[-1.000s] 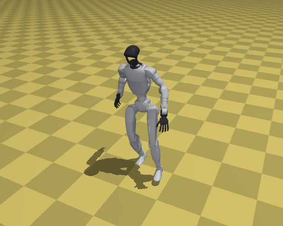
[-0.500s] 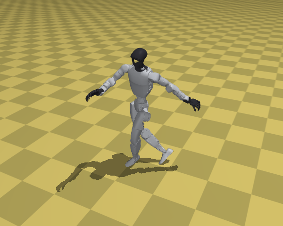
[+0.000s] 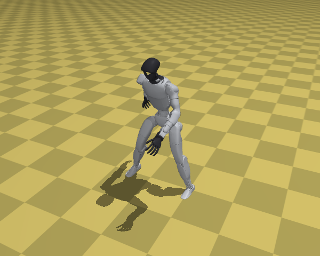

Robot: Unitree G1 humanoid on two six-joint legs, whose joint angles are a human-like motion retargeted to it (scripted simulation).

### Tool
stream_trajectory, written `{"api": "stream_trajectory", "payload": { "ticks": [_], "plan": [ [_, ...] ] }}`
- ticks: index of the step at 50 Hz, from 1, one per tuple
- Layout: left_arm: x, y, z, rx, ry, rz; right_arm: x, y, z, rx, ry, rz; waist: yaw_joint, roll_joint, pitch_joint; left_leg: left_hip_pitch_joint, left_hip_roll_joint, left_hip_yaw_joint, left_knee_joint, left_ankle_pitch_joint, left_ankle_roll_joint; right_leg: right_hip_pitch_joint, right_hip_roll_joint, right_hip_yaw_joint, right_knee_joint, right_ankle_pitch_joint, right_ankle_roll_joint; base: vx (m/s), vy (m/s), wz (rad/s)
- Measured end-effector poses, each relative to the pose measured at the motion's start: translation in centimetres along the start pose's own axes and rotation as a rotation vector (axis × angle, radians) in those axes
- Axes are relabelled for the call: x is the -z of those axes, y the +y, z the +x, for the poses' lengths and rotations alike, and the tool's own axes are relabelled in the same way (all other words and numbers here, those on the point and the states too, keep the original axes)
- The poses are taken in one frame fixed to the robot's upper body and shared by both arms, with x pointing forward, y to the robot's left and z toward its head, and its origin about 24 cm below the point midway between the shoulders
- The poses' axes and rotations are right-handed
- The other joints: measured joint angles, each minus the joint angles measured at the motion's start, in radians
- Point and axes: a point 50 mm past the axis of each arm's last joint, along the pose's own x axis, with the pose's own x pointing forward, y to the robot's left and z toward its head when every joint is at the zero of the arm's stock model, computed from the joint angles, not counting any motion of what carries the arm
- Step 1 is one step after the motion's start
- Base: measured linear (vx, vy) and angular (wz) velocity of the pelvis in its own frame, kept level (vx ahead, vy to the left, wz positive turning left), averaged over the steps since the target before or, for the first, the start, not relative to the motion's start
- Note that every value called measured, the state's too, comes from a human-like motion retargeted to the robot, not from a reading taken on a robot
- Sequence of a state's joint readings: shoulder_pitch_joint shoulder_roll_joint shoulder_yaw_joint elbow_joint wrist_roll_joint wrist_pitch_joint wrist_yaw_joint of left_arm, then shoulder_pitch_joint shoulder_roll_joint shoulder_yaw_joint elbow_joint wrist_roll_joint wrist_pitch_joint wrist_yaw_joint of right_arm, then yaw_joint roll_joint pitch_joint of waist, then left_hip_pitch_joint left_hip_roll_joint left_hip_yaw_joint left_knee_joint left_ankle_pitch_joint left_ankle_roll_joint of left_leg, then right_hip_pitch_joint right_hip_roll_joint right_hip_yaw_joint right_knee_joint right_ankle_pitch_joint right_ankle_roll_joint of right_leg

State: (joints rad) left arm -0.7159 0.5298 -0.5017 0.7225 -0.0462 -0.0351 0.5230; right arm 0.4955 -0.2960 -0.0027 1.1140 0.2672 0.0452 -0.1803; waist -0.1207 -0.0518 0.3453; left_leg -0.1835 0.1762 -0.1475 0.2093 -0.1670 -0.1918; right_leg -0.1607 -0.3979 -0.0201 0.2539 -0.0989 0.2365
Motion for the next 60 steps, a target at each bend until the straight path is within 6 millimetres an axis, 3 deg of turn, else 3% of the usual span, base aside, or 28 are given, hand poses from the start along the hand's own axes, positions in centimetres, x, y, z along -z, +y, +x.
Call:
{"api": "stream_trajectory", "payload": {
  "ticks": [2, 5, 8, 10, 13, 15, 17, 20, 22, 25, 27, 28, 30, 32, 34, 36, 38, 40, 42, 44, 45, 46, 48, 50, 52, 54, 57, 60],
  "plan": [
    [-0.4, 1.1, -0.5, -0.109, -0.031, -0.037, -1.4, -1.0, 0.0, 0.057, -0.05, 0.06, 0.018, 0.001, -0.004, 0.081, 0.063, 0.049, -0.112, 0.1, -0.027, 0.012, 0.033, -0.042, -0.048, 0.023, 0.005, 0.11, -0.94, -1.51],
    [2.3, 2.6, -2.3, -0.173, -0.017, 0.094, -4.3, -1.0, 0.1, 0.12, -0.13, 0.091, 0.043, -0.016, 0.01, 0.093, 0.15, 0.162, 0.019, 0.168, -0.013, 0.022, 0.103, 0.011, 0.004, -0.046, -0.082, 0.19, -1.0, -1.28],
    [7.2, 2.7, -5.3, -0.103, 0.073, 0.365, -9.6, -0.5, -0.1, 0.146, -0.277, 0.05, 0.007, -0.022, 0.037, -0.06, 0.266, 0.29, 0.358, 0.205, 0.059, -0.003, 0.188, 0.028, 0.207, -0.167, -0.154, 0.19, -0.97, -0.16],
    [10.6, 2.0, -8.2, 0.015, 0.152, 0.518, -13.8, 0.1, -0.7, 0.152, -0.392, 0.041, -0.024, -0.025, 0.043, -0.172, 0.314, 0.343, 0.506, 0.16, 0.086, -0.023, 0.24, -0.009, 0.342, -0.223, -0.165, 0.14, -0.92, 0.39],
    [15.4, 1.3, -12.9, 0.232, 0.299, 0.668, -20.8, 1.2, -3.1, 0.124, -0.611, 0.049, -0.019, -0.034, 0.031, -0.327, 0.242, 0.329, 0.539, 0.107, 0.043, -0.043, 0.319, -0.064, 0.441, -0.276, -0.183, 0.1, -0.91, 0.28],
    [18.0, 1.3, -15.6, 0.355, 0.426, 0.718, -26.2, 1.0, -5.9, 0.096, -0.797, 0.03, 0.019, -0.03, 0.028, -0.415, 0.192, 0.381, 0.511, 0.117, 0.051, -0.065, 0.373, -0.094, 0.485, -0.295, -0.193, 0.07, -0.85, 0.0],
    [20.4, 1.8, -18.2, 0.46, 0.587, 0.713, -32.0, -0.7, -10.0, 0.11, -1.008, -0.062, 0.088, -0.014, 0.025, -0.464, 0.146, 0.485, 0.458, 0.126, 0.069, -0.09, 0.429, -0.106, 0.518, -0.301, -0.187, 0.09, -0.76, -0.53],
    [23.5, 3.8, -22.7, 0.572, 0.843, 0.681, -40.0, -4.9, -19.1, 0.27, -1.319, -0.247, 0.223, -0.006, 0.007, -0.482, 0.044, 0.644, 0.359, 0.139, 0.064, -0.11, 0.511, -0.078, 0.527, -0.298, -0.176, 0.2, -0.69, -1.24],
    [25.1, 6.6, -25.8, 0.559, 1.004, 0.672, -43.2, -7.3, -26.3, 0.425, -1.519, -0.273, 0.316, -0.033, -0.011, -0.45, -0.039, 0.79, 0.295, 0.144, 0.054, -0.076, 0.554, -0.042, 0.455, -0.269, -0.163, 0.38, -0.68, -1.32],
    [26.5, 11.5, -30.1, 0.334, 1.248, 0.57, -44.7, -8.9, -36.3, 0.599, -1.813, -0.194, 0.424, -0.108, -0.022, -0.332, -0.172, 1.079, 0.203, 0.188, 0.026, 0.056, 0.596, 0.018, 0.216, -0.122, -0.112, 0.56, -0.73, -0.87],
    [26.8, 14.5, -34.3, 0.098, 1.409, 0.469, -44.3, -7.6, -40.8, 0.603, -1.987, -0.178, 0.472, -0.159, -0.03, -0.22, -0.265, 1.202, 0.153, 0.248, 0.013, 0.179, 0.611, 0.083, 0.029, 0.045, -0.04, 0.66, -0.79, -0.7],
    [26.6, 15.9, -36.9, 0.003, 1.484, 0.452, -43.9, -6.4, -42.2, 0.573, -2.058, -0.201, 0.497, -0.178, -0.05, -0.175, -0.305, 1.213, 0.131, 0.277, 0.014, 0.229, 0.62, 0.125, -0.041, 0.115, 0.001, 0.67, -0.83, -0.95],
    [25.6, 18.8, -42.1, -0.173, 1.634, 0.477, -43.0, -3.8, -44.1, 0.478, -2.181, -0.222, 0.549, -0.199, -0.09, -0.107, -0.347, 1.116, 0.089, 0.322, 0.02, 0.303, 0.639, 0.154, -0.119, 0.193, 0.025, 0.68, -0.84, -1.44],
    [24.0, 20.8, -47.5, -0.29, 1.811, 0.532, -41.8, -1.6, -45.0, 0.358, -2.278, -0.162, 0.619, -0.148, -0.123, -0.013, -0.332, 0.933, 0.019, 0.272, 0.023, 0.342, 0.62, 0.017, -0.029, 0.151, -0.005, 0.72, -0.61, -2.23],
    [22.1, 21.5, -52.0, -0.371, 2.0, 0.51, -40.7, 0.5, -44.4, 0.238, -2.319, -0.12, 0.68, -0.07, -0.151, 0.094, -0.25, 0.838, -0.011, 0.126, 0.029, 0.341, 0.531, -0.252, 0.223, 0.055, -0.127, 0.73, -0.55, -2.11],
    [21.2, 20.9, -54.1, -0.449, 2.139, 0.379, -40.0, 2.2, -42.4, 0.175, -2.288, -0.148, 0.712, -0.043, -0.16, 0.142, -0.187, 0.863, -0.002, -0.013, 0.066, 0.273, 0.335, -0.463, 0.556, 0.004, -0.244, 0.63, -0.48, -1.14],
    [21.8, 19.2, -53.5, -0.471, 2.176, 0.24, -39.9, 3.4, -38.7, 0.169, -2.171, -0.233, 0.694, -0.065, -0.13, 0.134, -0.169, 0.881, 0.067, -0.097, 0.118, 0.185, 0.124, -0.537, 0.811, 0.042, -0.314, 0.54, -0.48, 0.46],
    [23.6, 16.8, -50.3, -0.379, 2.091, 0.17, -39.5, 4.2, -32.9, 0.177, -1.966, -0.327, 0.629, -0.101, -0.079, 0.081, -0.152, 0.821, 0.204, -0.132, 0.126, 0.092, -0.006, -0.498, 0.947, 0.074, -0.309, 0.45, -0.58, 1.97],
    [25.7, 14.2, -44.5, -0.182, 1.858, 0.207, -37.6, 4.9, -25.1, 0.15, -1.702, -0.379, 0.555, -0.097, -0.068, -0.02, -0.067, 0.735, 0.407, -0.174, 0.114, 0.019, -0.06, -0.472, 0.989, 0.07, -0.249, 0.37, -0.65, 2.39],
    [26.6, 10.3, -37.2, 0.056, 1.575, 0.238, -33.9, 5.6, -17.3, 0.068, -1.376, -0.382, 0.507, -0.08, -0.044, -0.024, -0.066, 0.657, 0.36, -0.134, 0.058, -0.015, -0.112, -0.446, 0.929, 0.065, -0.243, 0.27, -0.66, 1.98],
    [26.3, 8.2, -33.2, 0.159, 1.404, 0.259, -31.2, 5.7, -13.8, 0.028, -1.217, -0.352, 0.486, -0.07, -0.03, -0.028, -0.063, 0.618, 0.35, -0.129, 0.057, -0.03, -0.149, -0.439, 0.903, 0.083, -0.231, 0.23, -0.69, 2.0],
    [25.5, 6.4, -29.4, 0.261, 1.241, 0.283, -28.3, 6.0, -10.7, -0.017, -1.052, -0.253, 0.458, -0.051, -0.024, -0.021, -0.058, 0.571, 0.309, -0.105, 0.055, -0.025, -0.125, -0.402, 0.816, 0.081, -0.221, 0.18, -0.71, 2.07],
    [22.3, 2.6, -22.2, 0.399, 0.903, 0.313, -21.8, 6.0, -6.5, -0.078, -0.769, -0.049, 0.401, -0.012, -0.008, -0.02, -0.046, 0.471, 0.244, -0.062, 0.058, -0.022, -0.061, -0.29, 0.644, 0.069, -0.184, 0.11, -0.76, 2.13],
    [17.7, 0.1, -16.3, 0.429, 0.591, 0.296, -16.0, 6.0, -4.2, -0.096, -0.553, 0.138, 0.328, 0.011, -0.001, -0.033, -0.031, 0.378, 0.199, -0.032, 0.057, -0.021, -0.002, -0.145, 0.477, 0.047, -0.141, 0.06, -0.81, 1.96],
    [12.9, -0.8, -11.6, 0.371, 0.348, 0.218, -12.1, 6.2, -2.9, -0.08, -0.393, 0.244, 0.245, 0.001, -0.005, -0.037, -0.021, 0.306, 0.14, -0.006, 0.052, -0.014, 0.017, -0.015, 0.321, 0.03, -0.107, 0.01, -0.83, 1.55],
    [8.0, -1.0, -8.0, 0.292, 0.166, 0.092, -9.7, 5.9, -2.3, -0.066, -0.308, 0.269, 0.176, -0.008, -0.002, -0.024, -0.01, 0.254, 0.067, 0.023, 0.053, -0.005, 0.007, 0.077, 0.182, 0.017, -0.08, 0.0, -0.84, 1.09],
    [2.9, -0.4, -5.3, 0.157, 0.035, -0.186, -7.5, 5.4, -1.8, -0.057, -0.229, 0.288, 0.126, -0.021, 0.008, 0.041, 0.035, 0.241, -0.032, 0.071, 0.03, 0.004, -0.019, 0.087, 0.059, 0.001, -0.058, 0.03, -0.88, 0.09],
    [1.3, 1.0, -5.1, 0.054, 0.03, -0.531, -7.6, 5.3, -1.8, -0.117, -0.212, 0.373, 0.152, -0.022, 0.021, 0.127, 0.113, 0.305, -0.067, 0.126, -0.007, 0.02, -0.014, 0.0, 0.007, 0.009, -0.051, 0.08, -0.96, -1.2]
  ]
}}
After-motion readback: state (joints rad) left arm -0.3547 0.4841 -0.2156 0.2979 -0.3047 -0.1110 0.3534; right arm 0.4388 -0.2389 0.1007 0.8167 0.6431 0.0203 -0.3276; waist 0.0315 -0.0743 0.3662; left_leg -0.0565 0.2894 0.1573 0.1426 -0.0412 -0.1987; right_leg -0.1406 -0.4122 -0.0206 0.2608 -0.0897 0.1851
